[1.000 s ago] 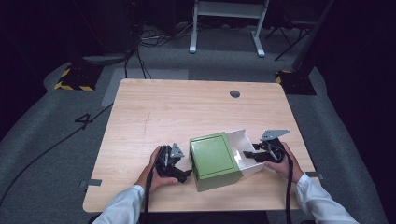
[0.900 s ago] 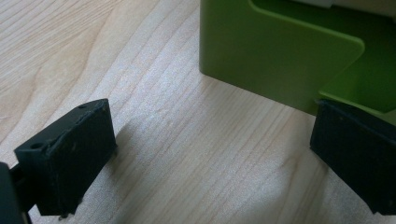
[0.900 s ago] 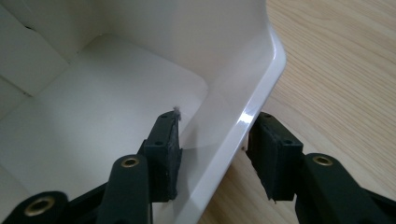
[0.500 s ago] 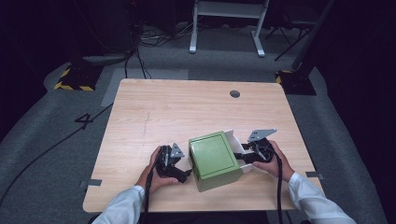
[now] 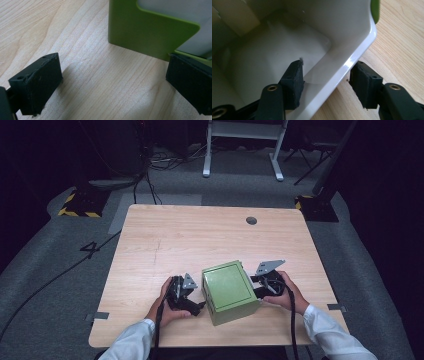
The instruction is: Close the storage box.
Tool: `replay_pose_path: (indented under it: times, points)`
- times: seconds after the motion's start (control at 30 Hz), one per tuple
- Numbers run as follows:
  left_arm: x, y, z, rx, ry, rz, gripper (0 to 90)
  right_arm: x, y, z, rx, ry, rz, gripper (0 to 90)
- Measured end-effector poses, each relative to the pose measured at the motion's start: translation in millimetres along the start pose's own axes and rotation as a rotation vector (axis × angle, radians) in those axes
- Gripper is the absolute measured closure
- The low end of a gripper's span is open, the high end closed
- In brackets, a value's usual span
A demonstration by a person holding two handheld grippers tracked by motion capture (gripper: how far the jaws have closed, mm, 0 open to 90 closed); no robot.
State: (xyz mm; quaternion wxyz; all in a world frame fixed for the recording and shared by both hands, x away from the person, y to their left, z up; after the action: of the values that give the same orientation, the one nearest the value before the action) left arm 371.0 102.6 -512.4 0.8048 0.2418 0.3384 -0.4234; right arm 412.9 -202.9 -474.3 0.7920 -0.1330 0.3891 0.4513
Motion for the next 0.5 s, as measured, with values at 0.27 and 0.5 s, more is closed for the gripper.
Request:
replay_pose_path:
  times: [0.27, 0.5]
  points:
    - [0.0, 0.0, 0.0, 0.0, 0.0, 0.0, 0.5, 4.8, 0.8, -0.5, -0.013, 0.023, 0.019, 45.0]
    - [0.0, 0.0, 0.0, 0.0, 0.0, 0.0, 0.5, 4.8, 0.9, -0.7, -0.015, 0.03, 0.026, 44.7]
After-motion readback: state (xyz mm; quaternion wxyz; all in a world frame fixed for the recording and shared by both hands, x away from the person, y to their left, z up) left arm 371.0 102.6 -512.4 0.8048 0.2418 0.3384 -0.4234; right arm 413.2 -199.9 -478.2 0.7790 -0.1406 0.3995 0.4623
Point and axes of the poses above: each handheld gripper's, and its own axes: x roughly forward along the jaws, z roughly out of its top, y roughly to its left, the point moved 1 cm from there along x, roughly forward along the jaws, and after that the axes turned 10 degrees about x, right-handed, at the moved point
